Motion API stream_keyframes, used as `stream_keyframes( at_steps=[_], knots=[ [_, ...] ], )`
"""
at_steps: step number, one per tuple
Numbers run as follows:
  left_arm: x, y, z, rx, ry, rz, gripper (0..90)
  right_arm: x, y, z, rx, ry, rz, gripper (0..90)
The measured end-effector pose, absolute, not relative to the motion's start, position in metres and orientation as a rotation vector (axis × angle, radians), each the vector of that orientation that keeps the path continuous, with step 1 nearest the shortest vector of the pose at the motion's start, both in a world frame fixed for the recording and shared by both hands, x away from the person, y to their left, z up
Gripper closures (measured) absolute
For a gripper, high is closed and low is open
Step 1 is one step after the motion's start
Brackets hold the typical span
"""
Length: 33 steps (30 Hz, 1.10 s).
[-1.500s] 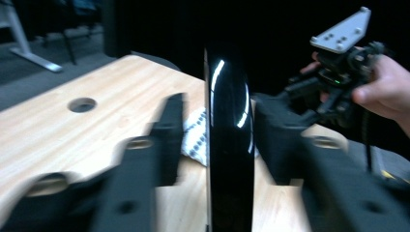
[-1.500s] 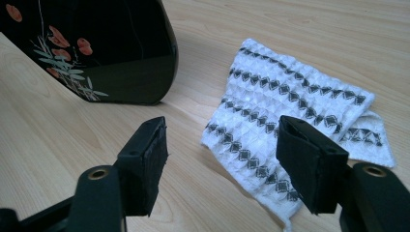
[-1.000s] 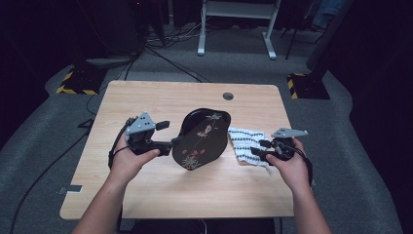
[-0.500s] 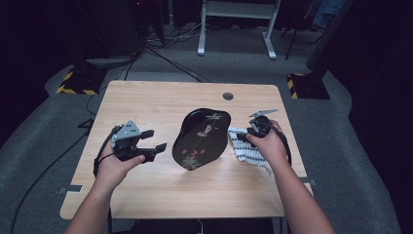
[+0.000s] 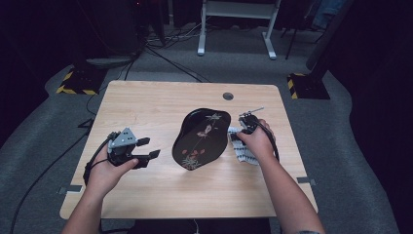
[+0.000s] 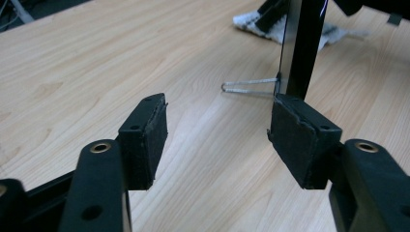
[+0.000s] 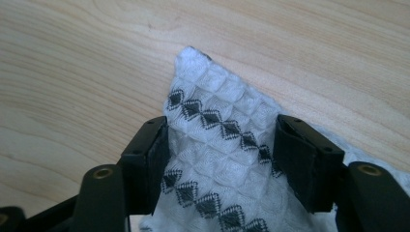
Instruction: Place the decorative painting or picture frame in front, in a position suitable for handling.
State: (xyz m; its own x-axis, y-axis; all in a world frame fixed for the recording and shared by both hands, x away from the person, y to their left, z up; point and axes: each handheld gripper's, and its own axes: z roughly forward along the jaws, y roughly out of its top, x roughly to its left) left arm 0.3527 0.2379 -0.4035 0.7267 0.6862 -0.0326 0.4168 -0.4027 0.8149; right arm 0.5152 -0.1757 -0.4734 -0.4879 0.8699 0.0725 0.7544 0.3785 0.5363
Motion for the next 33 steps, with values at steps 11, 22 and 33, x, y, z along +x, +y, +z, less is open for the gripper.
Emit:
stream_keyframes(
  at_steps=[11,22,33],
  knots=[
    [0.354,0.236,-0.406,1.975,0.912,0.299,15.8,0.513,-0.174,-0.473,1.368,2.387,0.641,68.8],
    [0.357,0.23,-0.408,1.969,0.898,0.292,23.2,0.503,-0.196,-0.451,1.388,2.341,0.735,78.9],
    [0.373,0.22,-0.42,1.932,0.826,0.178,28.9,0.46,-0.223,-0.392,1.368,2.22,1.053,78.7]
  ],
)
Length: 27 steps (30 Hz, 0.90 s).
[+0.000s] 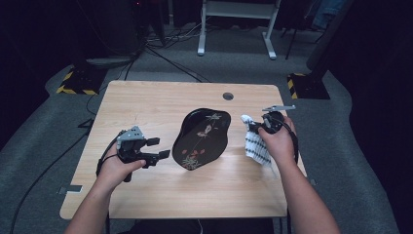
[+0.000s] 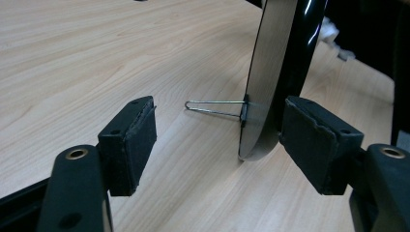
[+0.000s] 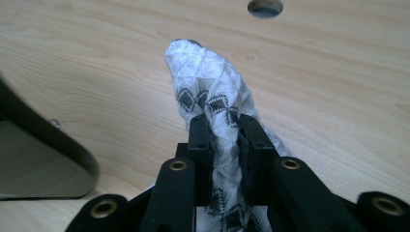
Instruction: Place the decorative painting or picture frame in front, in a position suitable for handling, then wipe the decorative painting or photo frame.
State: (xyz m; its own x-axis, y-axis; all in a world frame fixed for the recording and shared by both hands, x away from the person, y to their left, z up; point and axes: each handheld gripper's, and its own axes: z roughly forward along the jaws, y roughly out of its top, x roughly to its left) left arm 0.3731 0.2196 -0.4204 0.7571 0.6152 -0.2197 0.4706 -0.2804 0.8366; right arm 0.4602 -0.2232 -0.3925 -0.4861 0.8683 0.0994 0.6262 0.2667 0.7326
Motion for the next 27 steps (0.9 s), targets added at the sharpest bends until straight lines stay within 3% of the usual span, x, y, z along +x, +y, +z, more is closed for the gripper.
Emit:
stream_keyframes(
  at_steps=[15,20,21,27],
  knots=[
    [0.366,0.185,-0.418,1.975,0.706,0.238,30.6,0.408,-0.215,-0.338,1.177,2.167,1.265,78.7],
    [0.366,0.182,-0.424,1.935,0.714,0.24,39.7,0.395,-0.201,-0.321,1.092,2.165,1.335,78.7],
    [0.366,0.181,-0.425,1.926,0.717,0.227,47.4,0.39,-0.194,-0.314,1.055,2.164,1.361,78.7],
    [0.365,0.174,-0.428,1.893,0.66,0.22,52.9,0.381,-0.175,-0.302,0.968,2.168,1.434,78.5]
  ],
)
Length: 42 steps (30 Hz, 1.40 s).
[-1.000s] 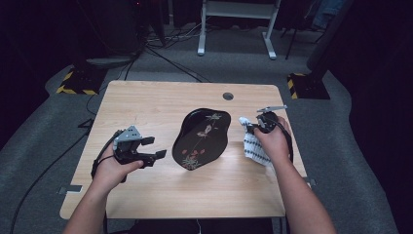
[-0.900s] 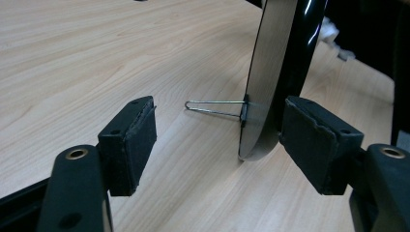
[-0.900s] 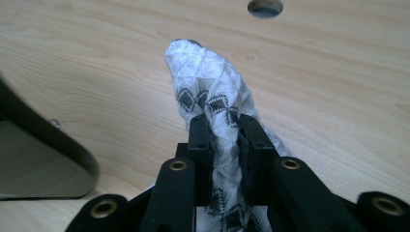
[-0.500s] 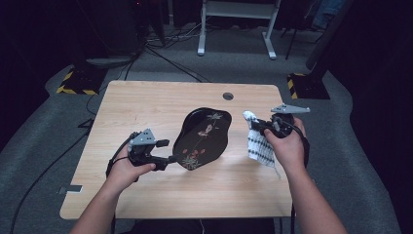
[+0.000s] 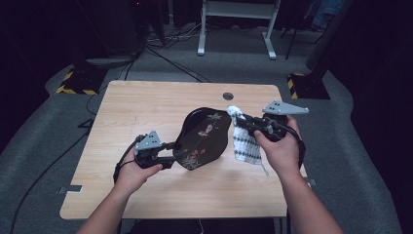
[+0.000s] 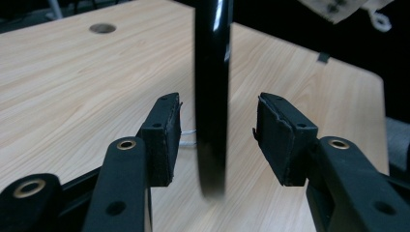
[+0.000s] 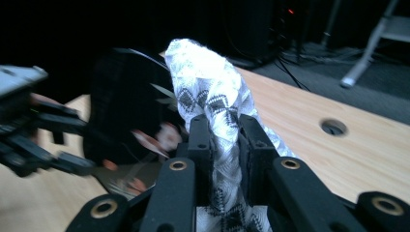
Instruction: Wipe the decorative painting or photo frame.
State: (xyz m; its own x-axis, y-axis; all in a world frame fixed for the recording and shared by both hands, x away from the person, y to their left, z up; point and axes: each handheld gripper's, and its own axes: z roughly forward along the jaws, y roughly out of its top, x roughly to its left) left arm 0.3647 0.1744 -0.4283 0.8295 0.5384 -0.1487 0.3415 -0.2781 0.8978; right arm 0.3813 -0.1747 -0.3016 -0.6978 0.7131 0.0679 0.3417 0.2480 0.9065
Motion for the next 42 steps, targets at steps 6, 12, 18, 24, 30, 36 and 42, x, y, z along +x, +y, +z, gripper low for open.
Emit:
stream_keyframes(
  at_steps=[6,12,18,24,30,36,42],
  knots=[
    [0.364,0.171,-0.433,1.915,0.68,0.206,62.9,0.377,-0.143,-0.298,0.88,2.191,1.469,78.5],
    [0.366,0.173,-0.434,1.892,0.689,0.193,67.0,0.38,-0.112,-0.3,0.816,2.213,1.475,78.6],
    [0.368,0.169,-0.439,1.901,0.681,0.185,62.7,0.382,-0.093,-0.304,0.783,2.233,1.455,78.6],
    [0.369,0.163,-0.446,1.898,0.683,0.181,61.3,0.385,-0.086,-0.308,0.787,2.24,1.465,78.7],
    [0.372,0.159,-0.449,1.89,0.674,0.173,63.8,0.384,-0.082,-0.31,0.784,2.247,1.466,78.6],
    [0.375,0.155,-0.452,1.907,0.671,0.166,73.0,0.384,-0.08,-0.31,0.782,2.25,1.469,78.5],
    [0.376,0.156,-0.451,1.919,0.689,0.157,80.3,0.384,-0.078,-0.311,0.773,2.248,1.469,78.5]
  ],
)
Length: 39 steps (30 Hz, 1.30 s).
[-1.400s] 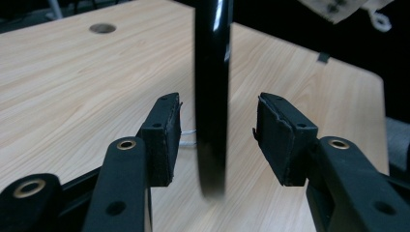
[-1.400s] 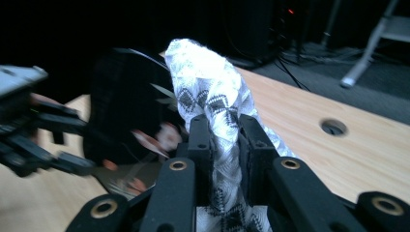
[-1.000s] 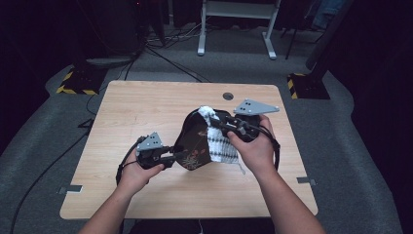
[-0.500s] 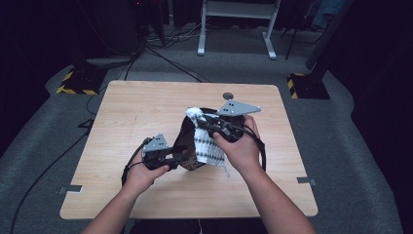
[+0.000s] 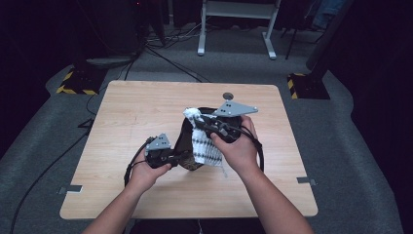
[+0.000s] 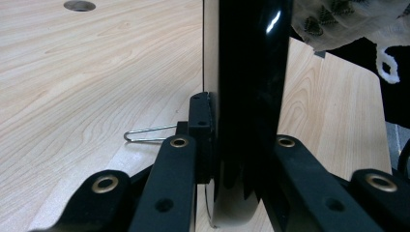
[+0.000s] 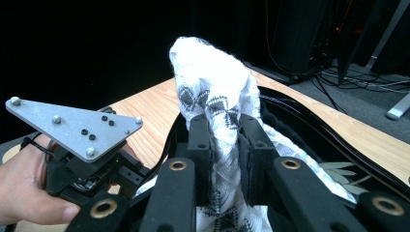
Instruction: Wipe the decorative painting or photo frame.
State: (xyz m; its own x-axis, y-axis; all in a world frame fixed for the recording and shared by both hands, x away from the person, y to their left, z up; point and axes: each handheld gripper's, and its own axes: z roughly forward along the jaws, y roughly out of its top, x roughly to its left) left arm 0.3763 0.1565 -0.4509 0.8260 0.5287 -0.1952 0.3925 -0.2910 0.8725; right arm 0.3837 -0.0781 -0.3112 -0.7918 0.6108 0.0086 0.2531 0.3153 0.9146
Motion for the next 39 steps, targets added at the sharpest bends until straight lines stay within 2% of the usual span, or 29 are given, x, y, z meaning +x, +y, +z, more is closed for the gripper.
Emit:
stream_keyframes(
  at_steps=[17,39],
  knots=[
    [0.376,0.156,-0.449,1.935,0.686,0.162,80.2,0.381,-0.068,-0.315,0.719,2.265,1.442,78.8],
    [0.375,0.155,-0.449,1.938,0.686,0.166,80.1,0.403,-0.105,-0.319,0.872,2.189,1.388,78.7]
  ],
)
